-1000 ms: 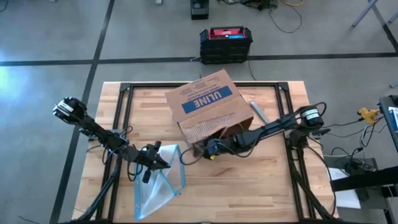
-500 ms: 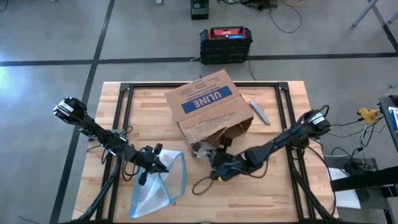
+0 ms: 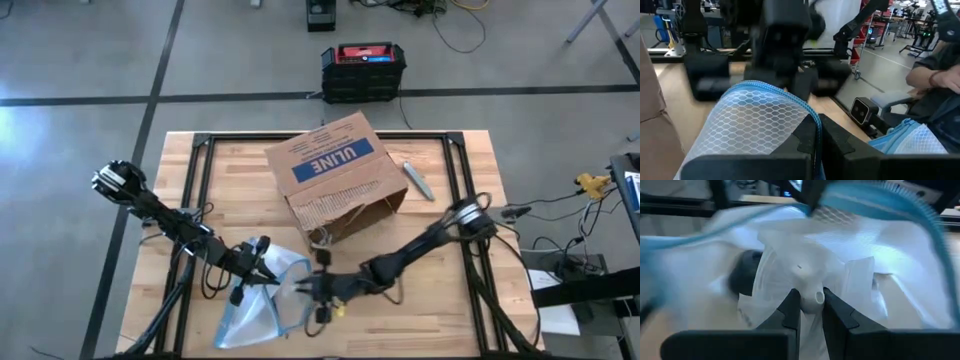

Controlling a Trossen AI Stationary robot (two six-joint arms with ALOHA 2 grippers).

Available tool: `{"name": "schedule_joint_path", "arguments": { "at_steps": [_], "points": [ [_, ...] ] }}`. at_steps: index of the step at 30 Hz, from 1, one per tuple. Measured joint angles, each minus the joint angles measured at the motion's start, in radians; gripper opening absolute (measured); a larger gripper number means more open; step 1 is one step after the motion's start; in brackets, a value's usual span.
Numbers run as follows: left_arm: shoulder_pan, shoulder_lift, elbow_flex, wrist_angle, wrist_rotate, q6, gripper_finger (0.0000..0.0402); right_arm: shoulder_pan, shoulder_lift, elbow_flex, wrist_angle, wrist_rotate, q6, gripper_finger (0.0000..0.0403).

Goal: Pack items into zip bag
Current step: Put the white earphones into the blue zip bag, then put the white charger cable into the blue zip bag

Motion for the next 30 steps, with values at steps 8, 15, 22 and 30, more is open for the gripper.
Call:
{"name": "schedule_joint_path", "arguments": {
  "at_steps": [8,15,22,30],
  "points": [
    [0.000,-0.002,-0.002,-0.006,-0.011,0.029,0.0000,-0.079,0.188,0.284,-0.149,0.003,-0.014,0.0129],
    [0.000,0.000,-0.008,-0.055,-0.013,0.005,0.0000,-0.068,0.194,0.372,-0.339,-0.037,-0.028,0.0204],
    [0.000,0.000,-0.025,-0.061,-0.012,-0.018,0.0000,-0.020,0.110,0.380,-0.508,-0.079,-0.042,0.0260],
    [-0.002,-0.001,-0.035,-0.073,-0.004,-0.060,0.0000,-0.015,-0.009,0.371,-0.950,0.049,0.040,0.0303]
  ]
}}
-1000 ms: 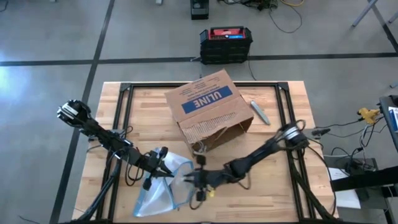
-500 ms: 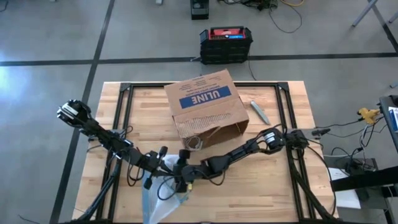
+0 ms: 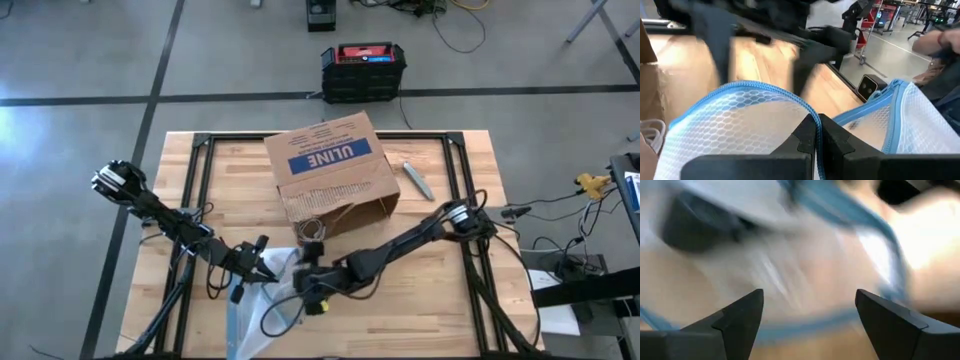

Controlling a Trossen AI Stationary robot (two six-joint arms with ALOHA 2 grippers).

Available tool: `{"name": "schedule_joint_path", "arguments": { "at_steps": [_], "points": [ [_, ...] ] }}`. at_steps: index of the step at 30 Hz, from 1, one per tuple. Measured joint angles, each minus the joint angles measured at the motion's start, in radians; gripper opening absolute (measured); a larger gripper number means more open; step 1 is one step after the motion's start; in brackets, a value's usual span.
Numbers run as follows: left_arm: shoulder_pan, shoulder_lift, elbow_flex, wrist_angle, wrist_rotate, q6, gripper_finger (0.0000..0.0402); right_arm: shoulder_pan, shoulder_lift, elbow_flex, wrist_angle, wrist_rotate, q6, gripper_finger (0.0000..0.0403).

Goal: Pack items into zip bag
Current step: Put the white charger cable into the blue zip bag

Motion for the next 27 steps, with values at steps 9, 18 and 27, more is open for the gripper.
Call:
{"name": "schedule_joint_path", "arguments": {
  "at_steps": [9,18,27],
  "points": [
    [-0.009,0.025,-0.009,0.021,0.004,0.010,0.0000,-0.063,-0.032,-0.149,-0.128,0.144,0.119,0.0268],
    [-0.011,0.083,-0.009,0.041,0.004,-0.042,0.0000,-0.222,-0.003,-0.211,0.160,-0.013,0.104,0.0222],
    [-0.013,0.166,-0.009,0.102,-0.006,-0.046,0.0000,-0.279,0.035,-0.217,0.179,-0.136,0.213,0.0152]
  ]
}}
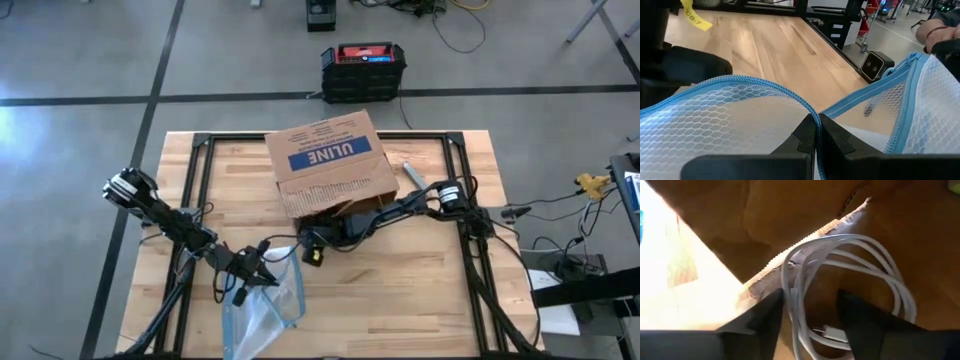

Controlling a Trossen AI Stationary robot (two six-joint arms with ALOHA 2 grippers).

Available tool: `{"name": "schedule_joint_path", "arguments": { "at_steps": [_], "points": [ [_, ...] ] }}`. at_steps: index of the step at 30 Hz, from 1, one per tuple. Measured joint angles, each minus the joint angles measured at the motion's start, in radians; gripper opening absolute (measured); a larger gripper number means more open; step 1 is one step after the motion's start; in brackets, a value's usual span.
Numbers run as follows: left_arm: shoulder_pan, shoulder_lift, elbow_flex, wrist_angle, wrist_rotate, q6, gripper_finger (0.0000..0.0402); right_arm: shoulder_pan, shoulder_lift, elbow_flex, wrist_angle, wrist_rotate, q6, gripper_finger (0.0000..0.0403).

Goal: Pack items into zip bag
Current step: Put the white charger cable into the blue zip bag

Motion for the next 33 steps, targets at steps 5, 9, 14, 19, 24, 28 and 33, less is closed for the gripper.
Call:
{"name": "schedule_joint_path", "arguments": {
  "at_steps": [5,9,14,19,24,28,33],
  "points": [
    [0.000,0.013,0.000,0.020,0.000,-0.004,0.0000,0.011,-0.020,-0.002,-0.019,0.004,-0.043,0.0028],
    [0.000,0.006,0.000,0.019,0.000,-0.006,0.0000,0.044,-0.063,-0.003,-0.052,0.097,-0.066,0.0015],
    [0.000,-0.003,-0.003,0.024,0.001,0.013,0.0000,0.112,-0.110,-0.002,-0.121,0.208,-0.041,0.0005],
    [0.000,-0.015,-0.007,0.023,0.001,0.027,0.0000,0.187,-0.109,-0.003,-0.138,0.136,0.015,0.0002],
    [0.000,-0.020,-0.010,0.026,0.002,0.096,0.0000,0.258,-0.084,-0.003,0.059,-0.016,-0.070,0.0000],
    [0.003,-0.036,-0.008,0.103,0.004,0.224,0.0000,0.256,-0.039,-0.002,0.328,-0.113,-0.199,0.0000],
    [0.014,-0.060,-0.008,0.172,0.003,0.334,0.0000,0.211,0.064,0.007,0.640,-0.170,-0.277,0.0000]
  ]
}}
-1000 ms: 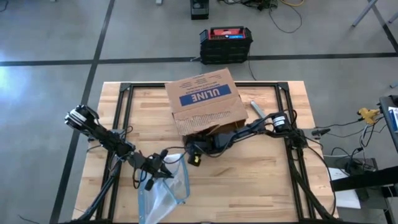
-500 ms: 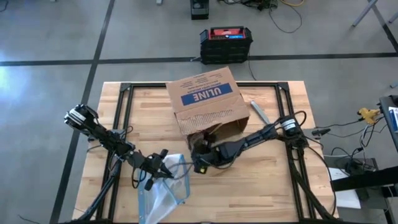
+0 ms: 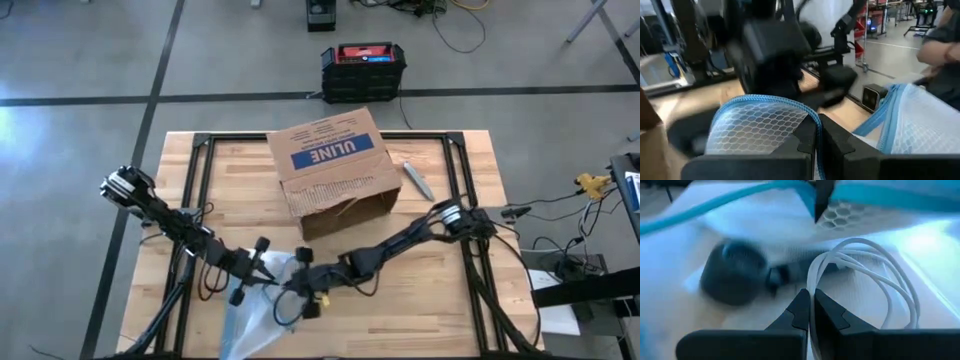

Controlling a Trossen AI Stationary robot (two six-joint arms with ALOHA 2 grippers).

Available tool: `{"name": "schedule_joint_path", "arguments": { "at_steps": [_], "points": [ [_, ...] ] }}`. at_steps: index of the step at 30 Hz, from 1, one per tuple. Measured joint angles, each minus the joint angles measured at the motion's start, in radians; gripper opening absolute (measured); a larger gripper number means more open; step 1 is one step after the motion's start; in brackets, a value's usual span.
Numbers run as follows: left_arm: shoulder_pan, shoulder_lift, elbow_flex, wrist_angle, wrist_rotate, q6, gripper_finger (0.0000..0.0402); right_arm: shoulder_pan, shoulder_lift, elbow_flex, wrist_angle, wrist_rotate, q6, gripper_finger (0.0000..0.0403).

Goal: Pack items into zip bag
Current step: Put the white charger cable into the blue zip bag, then put the blue chocolate bar into the blue zip bag

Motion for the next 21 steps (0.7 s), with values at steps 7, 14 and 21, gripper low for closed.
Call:
{"name": "schedule_joint_path", "arguments": {
  "at_steps": [7,14,21],
  "points": [
    [0.018,-0.030,0.000,-0.004,0.002,0.047,0.0000,-0.042,0.131,0.122,0.054,-0.018,0.002,0.0000],
    [0.018,-0.023,-0.006,-0.010,0.007,0.010,0.0000,-0.037,0.167,0.194,-0.026,-0.018,-0.001,0.0051],
    [0.020,-0.029,-0.035,-0.024,-0.010,-0.038,0.0000,-0.015,0.085,0.194,-0.210,-0.019,-0.031,0.0165]
  ]
}}
